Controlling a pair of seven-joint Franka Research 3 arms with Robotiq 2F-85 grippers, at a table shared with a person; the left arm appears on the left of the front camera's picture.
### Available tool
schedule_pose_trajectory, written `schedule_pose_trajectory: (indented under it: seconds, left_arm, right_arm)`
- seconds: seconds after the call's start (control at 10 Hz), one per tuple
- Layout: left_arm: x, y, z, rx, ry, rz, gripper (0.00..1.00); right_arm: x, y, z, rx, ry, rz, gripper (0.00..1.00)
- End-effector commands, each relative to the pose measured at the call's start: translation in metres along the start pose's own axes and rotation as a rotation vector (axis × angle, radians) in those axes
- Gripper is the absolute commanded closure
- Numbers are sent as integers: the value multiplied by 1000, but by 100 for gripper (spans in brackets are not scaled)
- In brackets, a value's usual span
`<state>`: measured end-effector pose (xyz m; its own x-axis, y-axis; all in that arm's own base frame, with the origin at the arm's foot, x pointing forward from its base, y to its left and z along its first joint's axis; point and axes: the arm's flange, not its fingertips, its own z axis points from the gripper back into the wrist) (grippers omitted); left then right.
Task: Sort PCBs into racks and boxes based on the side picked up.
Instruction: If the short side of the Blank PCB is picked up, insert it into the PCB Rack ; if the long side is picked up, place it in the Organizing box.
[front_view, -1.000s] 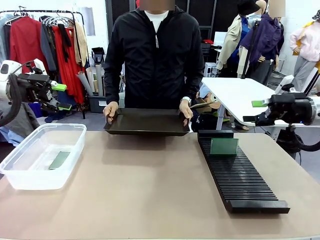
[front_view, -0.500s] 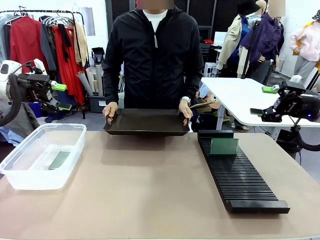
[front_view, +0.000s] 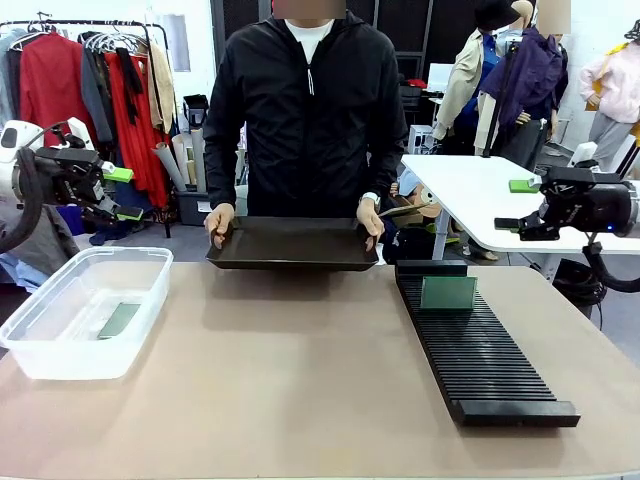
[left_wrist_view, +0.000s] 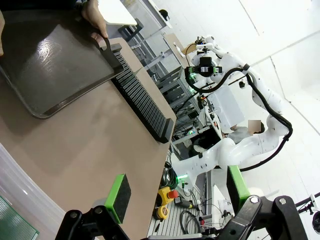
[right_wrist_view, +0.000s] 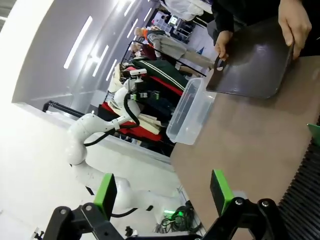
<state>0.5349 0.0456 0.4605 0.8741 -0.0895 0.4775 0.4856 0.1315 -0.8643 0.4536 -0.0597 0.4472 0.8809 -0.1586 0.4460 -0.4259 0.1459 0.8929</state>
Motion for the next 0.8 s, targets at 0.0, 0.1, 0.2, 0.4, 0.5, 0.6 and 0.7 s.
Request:
schedule_pose_trajectory:
  seconds: [0.0,0.1,0.2,0.4,0.5,0.6,0.7]
  left_arm:
    - [0,-2,1,-2,-9,-5,0]
    - [0,-2,1,-2,-9,-5,0]
    - [0,-2,1,-2,-9,-5,0]
    - [0,-2,1,-2,-9,-5,0]
    - [0,-2,1,-2,-9,-5,0]
    - [0,-2,1,-2,-9,-5,0]
    - [0,-2,1,-2,-9,-5,0]
  right_arm:
    - [0,-2,2,19,-8,-33,0]
    - [0,-2,2,19,-8,-33,0]
    - [0,-2,2,19,-8,-33,0]
    - [0,-2,2,19,-8,-33,0]
    - [0,-2,2,19,-8,-33,0]
    - [0,-2,2,19,-8,-33,0]
    - [0,-2,2,19,-8,-33,0]
